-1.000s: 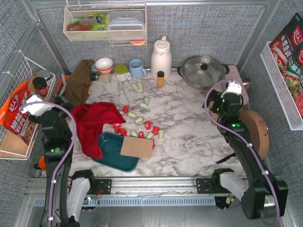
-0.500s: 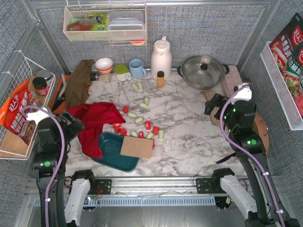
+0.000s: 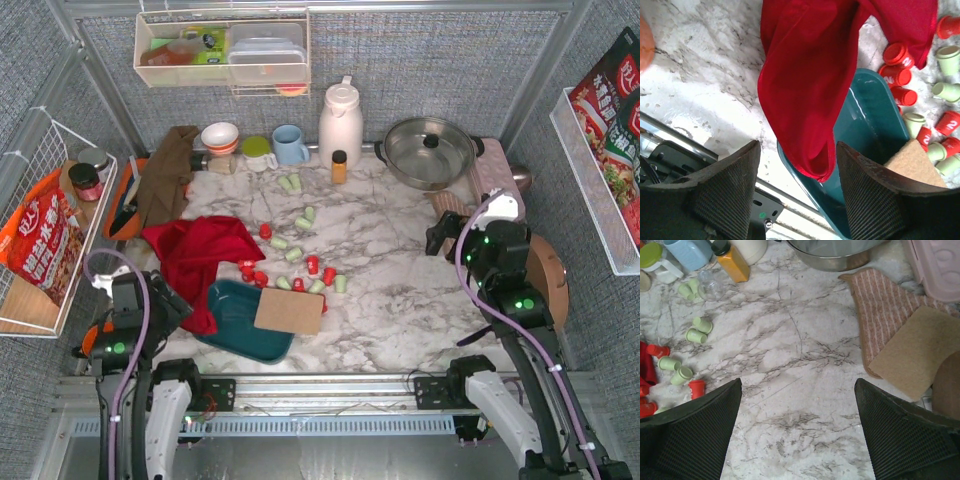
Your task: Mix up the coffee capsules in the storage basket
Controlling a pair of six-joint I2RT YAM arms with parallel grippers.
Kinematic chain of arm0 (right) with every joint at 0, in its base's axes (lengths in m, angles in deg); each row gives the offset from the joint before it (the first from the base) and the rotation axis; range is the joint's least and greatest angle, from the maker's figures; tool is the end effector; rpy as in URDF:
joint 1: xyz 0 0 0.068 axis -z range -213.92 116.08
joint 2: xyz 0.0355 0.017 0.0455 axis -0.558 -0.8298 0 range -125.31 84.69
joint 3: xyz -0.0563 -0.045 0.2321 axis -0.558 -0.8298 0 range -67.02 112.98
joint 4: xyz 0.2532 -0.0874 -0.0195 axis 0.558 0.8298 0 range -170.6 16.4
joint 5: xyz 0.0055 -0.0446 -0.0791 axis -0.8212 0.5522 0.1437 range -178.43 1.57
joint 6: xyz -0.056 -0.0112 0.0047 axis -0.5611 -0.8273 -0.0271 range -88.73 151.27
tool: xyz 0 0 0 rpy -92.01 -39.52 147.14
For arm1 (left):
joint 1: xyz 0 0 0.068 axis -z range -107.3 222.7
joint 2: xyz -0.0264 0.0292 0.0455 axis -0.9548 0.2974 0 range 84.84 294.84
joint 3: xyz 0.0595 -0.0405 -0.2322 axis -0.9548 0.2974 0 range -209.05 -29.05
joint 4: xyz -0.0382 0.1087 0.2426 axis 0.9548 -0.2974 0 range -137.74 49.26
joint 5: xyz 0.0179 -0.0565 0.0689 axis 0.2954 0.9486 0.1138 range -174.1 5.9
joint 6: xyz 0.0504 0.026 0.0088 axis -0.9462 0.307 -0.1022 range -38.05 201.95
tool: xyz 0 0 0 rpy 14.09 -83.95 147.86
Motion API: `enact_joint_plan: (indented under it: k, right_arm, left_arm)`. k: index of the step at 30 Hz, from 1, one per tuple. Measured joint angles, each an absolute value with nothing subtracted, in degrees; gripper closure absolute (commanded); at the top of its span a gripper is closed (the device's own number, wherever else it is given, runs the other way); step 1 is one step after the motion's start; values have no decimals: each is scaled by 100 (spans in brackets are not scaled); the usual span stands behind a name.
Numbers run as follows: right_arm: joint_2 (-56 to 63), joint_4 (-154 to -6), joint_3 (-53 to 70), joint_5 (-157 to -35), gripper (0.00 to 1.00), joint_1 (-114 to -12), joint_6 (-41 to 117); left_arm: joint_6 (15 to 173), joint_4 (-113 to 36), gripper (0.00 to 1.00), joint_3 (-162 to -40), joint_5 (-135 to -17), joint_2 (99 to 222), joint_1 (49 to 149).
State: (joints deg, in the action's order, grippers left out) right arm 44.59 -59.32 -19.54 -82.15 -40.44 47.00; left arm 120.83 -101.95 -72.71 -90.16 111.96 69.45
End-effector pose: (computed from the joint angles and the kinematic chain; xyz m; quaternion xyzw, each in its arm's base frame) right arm 0.1947 0.0178 0.3281 0.0968 0.7810 0.0764 0.6122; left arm 0.1184 0.0110 0.2687 -0.3502 0.8526 -0.0713 0.3814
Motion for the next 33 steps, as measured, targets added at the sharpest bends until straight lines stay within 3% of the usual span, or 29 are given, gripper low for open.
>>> enact_joint_plan:
  k: [9, 15, 27, 33]
  right_arm:
    - [4461, -6072, -2006, -8335, 1, -4077, 4768]
    - [4286, -6172, -2006, -8383, 1, -4077, 4779]
    - [4195, -6234, -2061, -8464, 1, -4073, 4840]
    - [4201, -6245, -2072, -8506, 1, -4095, 4840]
  left_arm:
    - [12074, -10160, 34, -7262, -8712, 11928, 6974]
    - [12072, -10095, 31, -7444, -8765, 12450, 7136]
    - [12629, -9629, 35, -7476, -9598, 13541, 8777]
    - [12988, -9638, 37, -7446, -10050, 13548, 8993]
